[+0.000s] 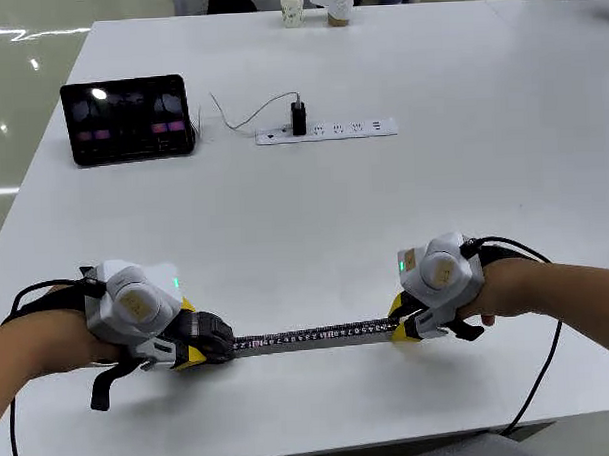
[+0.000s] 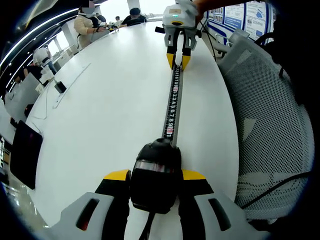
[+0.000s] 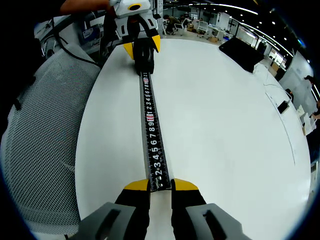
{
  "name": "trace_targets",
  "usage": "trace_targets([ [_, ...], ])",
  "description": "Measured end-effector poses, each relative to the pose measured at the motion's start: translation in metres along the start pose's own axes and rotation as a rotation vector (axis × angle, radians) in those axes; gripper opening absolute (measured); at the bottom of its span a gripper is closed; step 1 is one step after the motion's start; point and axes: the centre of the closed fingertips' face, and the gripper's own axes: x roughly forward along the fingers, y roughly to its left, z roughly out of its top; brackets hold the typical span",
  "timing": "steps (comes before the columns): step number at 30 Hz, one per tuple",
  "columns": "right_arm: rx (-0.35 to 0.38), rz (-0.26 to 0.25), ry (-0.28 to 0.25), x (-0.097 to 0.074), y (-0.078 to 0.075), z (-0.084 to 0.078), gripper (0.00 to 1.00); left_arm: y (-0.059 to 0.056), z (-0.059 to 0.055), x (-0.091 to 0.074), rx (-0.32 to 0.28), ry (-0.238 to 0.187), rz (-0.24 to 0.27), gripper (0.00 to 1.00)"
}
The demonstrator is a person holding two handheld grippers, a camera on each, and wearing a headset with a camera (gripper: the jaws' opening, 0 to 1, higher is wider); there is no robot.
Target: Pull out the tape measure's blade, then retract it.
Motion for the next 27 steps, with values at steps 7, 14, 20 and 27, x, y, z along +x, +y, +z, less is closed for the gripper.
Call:
trace_targets([
  [7,-0.041,-0.006,0.017,0.000,0.001,0.000,0.13,0.001,0.005,-0.002,0.030,0.009,-0.003,0.33],
  [14,-0.048,-0.031,0.008,-0.003,0.000,0.000,0.14,0.014,0.012,-0.012,-0.012,-0.027,0.044,0.45],
  [20,0.033,-0.098,-0.081,-0.016,-0.004,0.010,0.21,0.020,0.014,-0.017,-0.152,-0.084,0.071,0.56],
  [27,0.169,-0.210,-0.184,-0.039,-0.012,0.009,0.34,0.027,0.013,-0.033,-0.343,-0.180,0.128,0.70],
])
